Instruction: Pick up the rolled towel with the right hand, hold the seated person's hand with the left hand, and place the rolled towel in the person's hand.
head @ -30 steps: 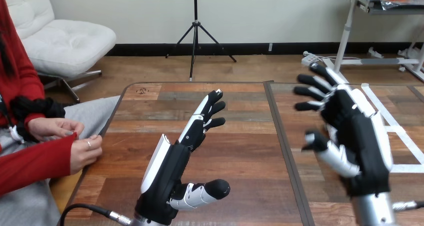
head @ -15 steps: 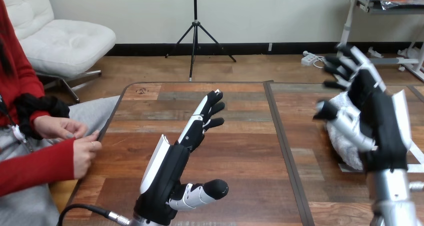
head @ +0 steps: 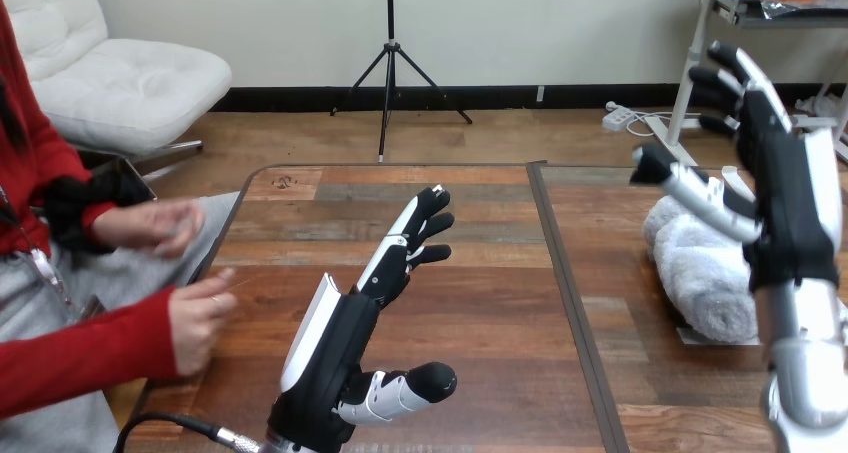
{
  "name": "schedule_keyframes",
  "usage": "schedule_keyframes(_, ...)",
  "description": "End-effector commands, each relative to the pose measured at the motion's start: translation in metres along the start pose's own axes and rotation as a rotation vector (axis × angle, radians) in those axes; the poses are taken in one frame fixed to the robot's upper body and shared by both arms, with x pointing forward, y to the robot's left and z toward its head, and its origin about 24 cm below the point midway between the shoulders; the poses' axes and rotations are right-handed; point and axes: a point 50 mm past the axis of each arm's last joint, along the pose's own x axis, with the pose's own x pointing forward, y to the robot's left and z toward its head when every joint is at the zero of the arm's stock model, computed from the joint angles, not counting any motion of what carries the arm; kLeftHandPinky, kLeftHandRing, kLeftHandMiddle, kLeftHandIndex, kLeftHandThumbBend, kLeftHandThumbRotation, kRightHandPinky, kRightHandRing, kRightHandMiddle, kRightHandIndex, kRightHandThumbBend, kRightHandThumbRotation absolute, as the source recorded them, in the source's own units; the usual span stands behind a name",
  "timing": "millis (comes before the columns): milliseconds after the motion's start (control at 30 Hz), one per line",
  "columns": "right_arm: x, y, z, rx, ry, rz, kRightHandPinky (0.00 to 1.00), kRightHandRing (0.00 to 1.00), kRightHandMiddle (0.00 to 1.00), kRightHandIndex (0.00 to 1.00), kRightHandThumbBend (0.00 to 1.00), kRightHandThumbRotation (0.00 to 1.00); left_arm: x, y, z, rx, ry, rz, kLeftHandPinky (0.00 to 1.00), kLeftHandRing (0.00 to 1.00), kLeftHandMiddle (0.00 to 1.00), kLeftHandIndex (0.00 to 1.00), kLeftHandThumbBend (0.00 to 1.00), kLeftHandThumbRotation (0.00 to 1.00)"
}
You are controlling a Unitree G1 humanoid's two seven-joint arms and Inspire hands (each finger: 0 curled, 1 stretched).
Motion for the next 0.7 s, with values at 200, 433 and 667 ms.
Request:
schedule_keyframes(200,0.047,-0.016,0.029,-0.112,-0.073,-0.053,0.85,0.89,0.88,0.94,1.0,0.59,0.011,0.006,0.007,0.004,-0.067,0.013,0.84,0.92,0.96,0.96,1.0,0.87)
schedule_keyframes(433,0.061,-0.021,0.028,-0.166,-0.028,-0.038,0.87,0.91,0.9,0.95,1.0,0.59,0.01,0.006,0.007,0.017,-0.064,0.01,0.83,0.92,0.96,0.96,1.0,0.9)
schedule_keyframes(667,0.072,-0.024,0.024,-0.191,0.019,-0.027,0.85,0.9,0.91,0.96,1.0,0.58,0.009,0.006,0.008,0.005,-0.062,0.009,0.83,0.92,0.95,0.96,1.0,0.9)
